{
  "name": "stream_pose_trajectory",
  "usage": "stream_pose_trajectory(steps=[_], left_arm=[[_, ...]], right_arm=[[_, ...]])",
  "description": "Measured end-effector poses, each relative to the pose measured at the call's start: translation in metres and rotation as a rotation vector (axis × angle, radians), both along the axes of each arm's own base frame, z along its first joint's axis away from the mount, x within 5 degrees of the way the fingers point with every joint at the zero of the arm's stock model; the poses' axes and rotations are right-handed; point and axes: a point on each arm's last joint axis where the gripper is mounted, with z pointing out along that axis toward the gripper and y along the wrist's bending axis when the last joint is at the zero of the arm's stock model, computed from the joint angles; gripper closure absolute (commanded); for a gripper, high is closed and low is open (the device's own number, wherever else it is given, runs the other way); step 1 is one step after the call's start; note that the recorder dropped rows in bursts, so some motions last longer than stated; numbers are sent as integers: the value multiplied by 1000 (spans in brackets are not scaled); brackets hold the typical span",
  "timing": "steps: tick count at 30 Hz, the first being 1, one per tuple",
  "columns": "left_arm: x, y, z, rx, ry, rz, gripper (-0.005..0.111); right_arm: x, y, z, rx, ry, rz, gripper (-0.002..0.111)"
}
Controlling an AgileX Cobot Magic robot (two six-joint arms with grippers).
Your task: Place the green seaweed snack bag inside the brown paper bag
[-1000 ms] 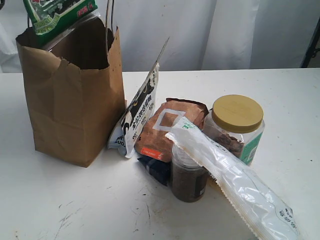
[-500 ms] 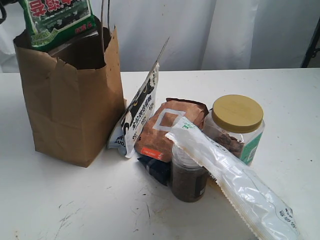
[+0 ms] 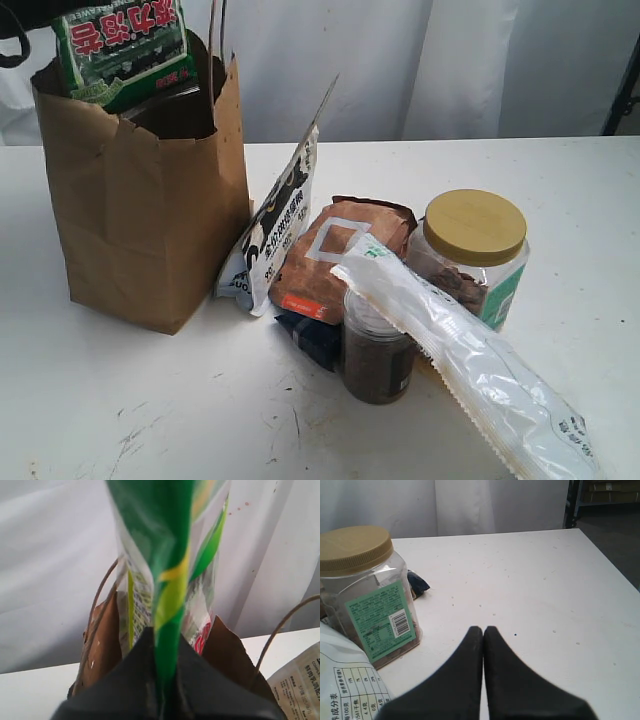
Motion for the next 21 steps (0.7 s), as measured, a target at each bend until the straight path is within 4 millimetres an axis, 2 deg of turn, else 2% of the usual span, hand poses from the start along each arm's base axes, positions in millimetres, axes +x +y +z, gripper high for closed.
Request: stream_pose_trajectory(steps=[3,18,21], left_arm=[[0,0,0,0,0,0,83],[0,0,-1,2,7,-1,83],[-6,1,6,-13,-8,0,83]], right_arm=[[0,0,0,0,0,0,108],[0,0,0,0,0,0,108],[0,0,0,0,0,0,108]])
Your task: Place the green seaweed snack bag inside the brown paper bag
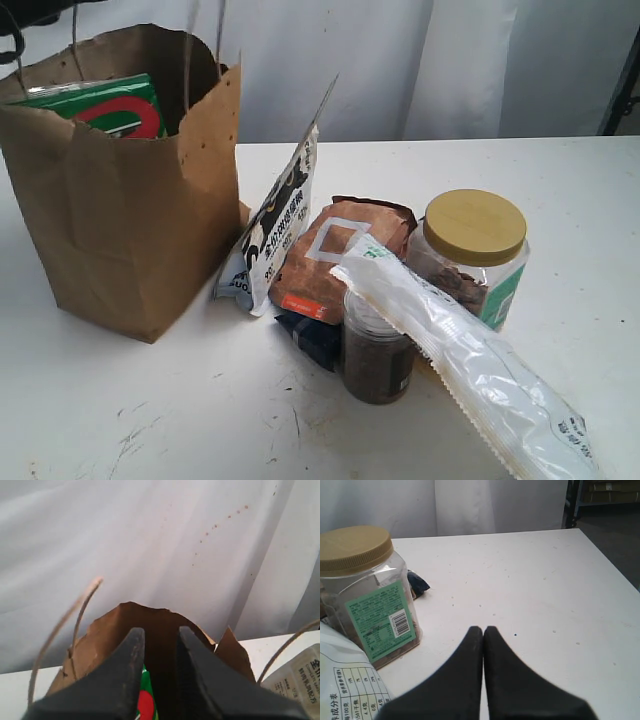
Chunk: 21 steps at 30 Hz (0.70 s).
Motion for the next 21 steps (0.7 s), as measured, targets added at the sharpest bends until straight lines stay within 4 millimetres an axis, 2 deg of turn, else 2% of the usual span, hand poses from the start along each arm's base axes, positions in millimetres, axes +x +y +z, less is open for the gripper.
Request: stream_pose_trajectory(steps=[6,7,9,15,17,21], left_arm=[[-28,7,35,-55,-99,6,85],[-35,9,42,-66,-122,7,90],[-49,12,56,-86,-166,7,106],[-87,20,80,-122,-194,-4,107],[-103,24,76,-140,-189,-3,107],[-150,37,40,-154,-215,9,107]], right_arm=[[0,0,0,0,0,0,108],[0,0,0,0,0,0,108],[0,0,0,0,0,0,108],[0,0,0,0,0,0,108],[0,0,0,0,0,0,108],[0,0,0,0,0,0,108]])
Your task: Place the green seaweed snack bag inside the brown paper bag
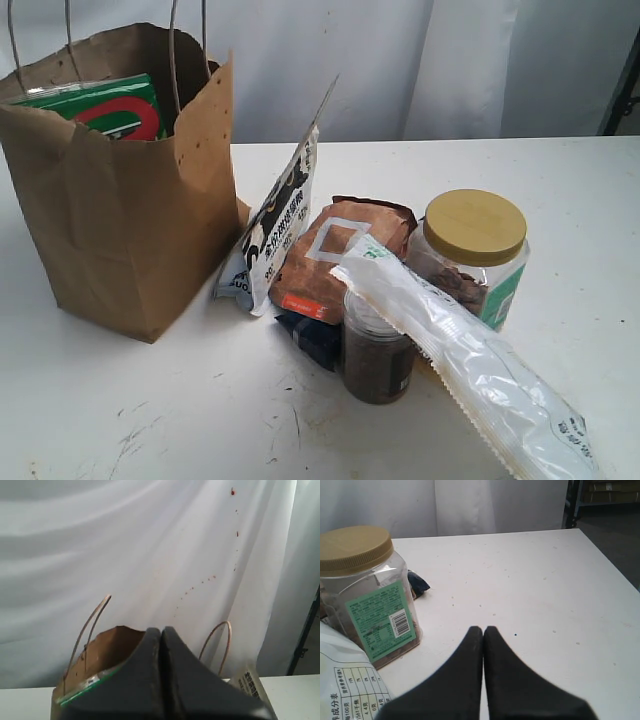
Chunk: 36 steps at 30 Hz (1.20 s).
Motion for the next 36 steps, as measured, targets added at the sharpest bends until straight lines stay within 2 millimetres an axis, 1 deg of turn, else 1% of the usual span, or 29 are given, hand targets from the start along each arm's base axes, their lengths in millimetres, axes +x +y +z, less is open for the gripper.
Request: stream_pose_trajectory(steps=[4,6,8,13,17,19,21,24,29,33,36], left_arm=[[-40,10,-38,-10,-11,5,107],[-52,13,-45,-14,-27,5,107],[-63,16,-46,-21,-57,4,107],[-77,19,-43,-17,-94,2,107],[-85,20,-56,66,17,-10,107],[-88,21,-68,103,87,-14,107],[-92,23,-83,122,108,-12,107],[-101,27,-102,99,59,25,107],[-114,37,-137,31,12,152,107],[-120,41,-156,-10,2,256,107],[-120,43,-169,-3,42,308,107]], right_arm=[[0,0,0,0,0,0,108],[0,0,0,0,0,0,108],[0,0,0,0,0,0,108],[0,0,0,0,0,0,108],[0,0,0,0,0,0,108],[0,0,0,0,0,0,108],[0,0,0,0,0,0,108],[0,0,0,0,0,0,108],[0,0,0,0,0,0,108],[0,0,0,0,0,0,108],[0,0,0,0,0,0,108]])
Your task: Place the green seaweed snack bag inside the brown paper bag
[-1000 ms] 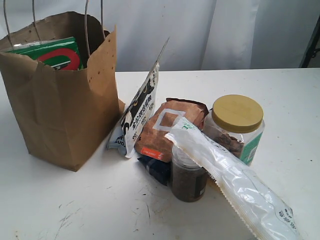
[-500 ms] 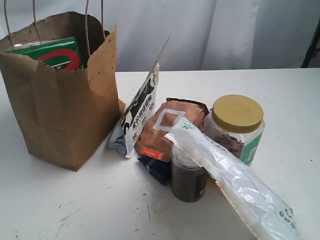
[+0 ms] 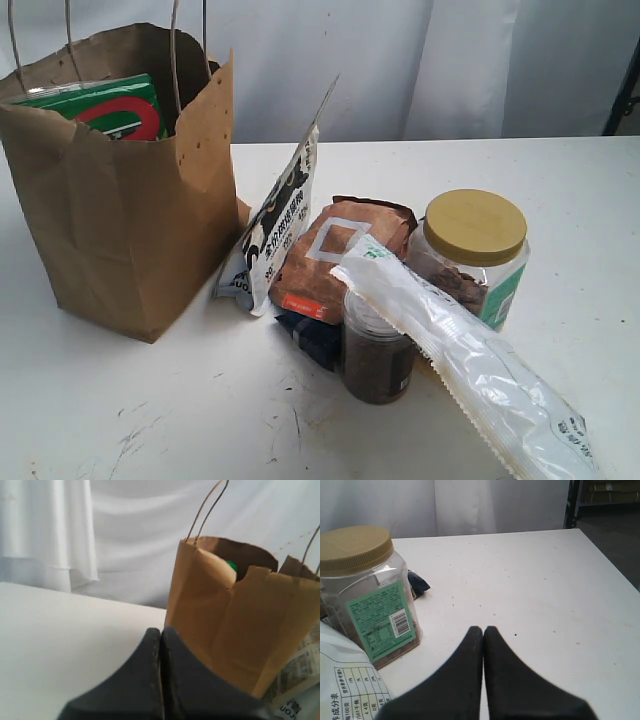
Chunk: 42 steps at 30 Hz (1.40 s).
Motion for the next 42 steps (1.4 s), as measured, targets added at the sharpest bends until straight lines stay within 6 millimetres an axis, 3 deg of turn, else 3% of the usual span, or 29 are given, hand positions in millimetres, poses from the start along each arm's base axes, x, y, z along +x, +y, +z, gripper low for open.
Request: stream_pose_trajectory(steps=[15,23,42], left_arm=[[6,2,-52,-60,186,29,107],[6,-3,-51,-20,170,-75,107],[7,-2,-44,8,99,-73,107]], right_arm=[[0,0,0,0,0,0,108],[0,0,0,0,0,0,108],[0,0,0,0,0,0,108]])
